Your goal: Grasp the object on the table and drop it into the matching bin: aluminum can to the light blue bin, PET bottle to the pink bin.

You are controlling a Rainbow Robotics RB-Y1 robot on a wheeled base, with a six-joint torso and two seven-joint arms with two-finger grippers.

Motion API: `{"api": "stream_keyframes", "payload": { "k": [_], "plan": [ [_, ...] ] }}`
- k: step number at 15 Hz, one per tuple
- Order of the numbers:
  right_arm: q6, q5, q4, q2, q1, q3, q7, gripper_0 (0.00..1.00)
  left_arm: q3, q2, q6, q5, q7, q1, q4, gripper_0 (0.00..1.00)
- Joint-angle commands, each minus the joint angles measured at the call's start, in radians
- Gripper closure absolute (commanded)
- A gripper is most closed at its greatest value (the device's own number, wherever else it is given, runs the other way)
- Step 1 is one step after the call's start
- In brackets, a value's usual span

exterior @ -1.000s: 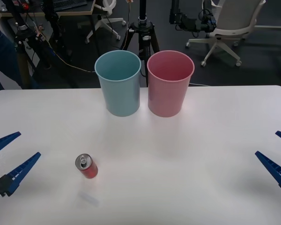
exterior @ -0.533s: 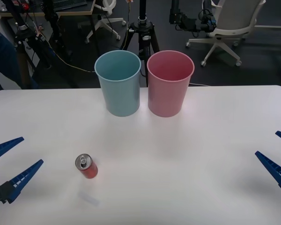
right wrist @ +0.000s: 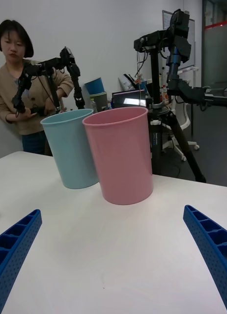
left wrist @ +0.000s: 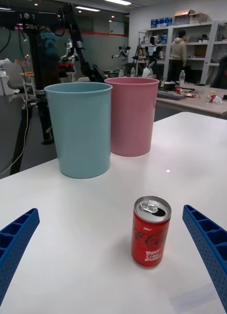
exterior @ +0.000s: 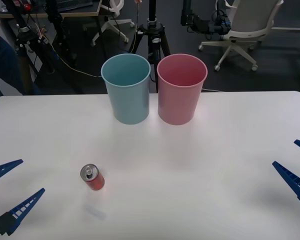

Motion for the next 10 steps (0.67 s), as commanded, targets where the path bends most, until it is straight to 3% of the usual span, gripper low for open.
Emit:
{"api": "stream_keyframes", "payload": {
  "k": [1, 6, 10],
  "plan": [
    [0.000, 0.000, 0.000, 0.000, 0.000, 0.000, 0.000, 0.00, -0.096, 0.060, 0.033, 0.063, -0.118, 0.036, 0.023, 0.00],
    [0.000, 0.000, 0.000, 0.000, 0.000, 0.000, 0.000, 0.00, -0.232, 0.086, 0.042, 0.085, -0.299, -0.067, 0.214, 0.00],
    [0.000, 0.000, 0.000, 0.000, 0.000, 0.000, 0.000, 0.00, -0.311, 0.086, 0.042, 0.079, -0.332, -0.151, 0.327, 0.00]
  ]
}}
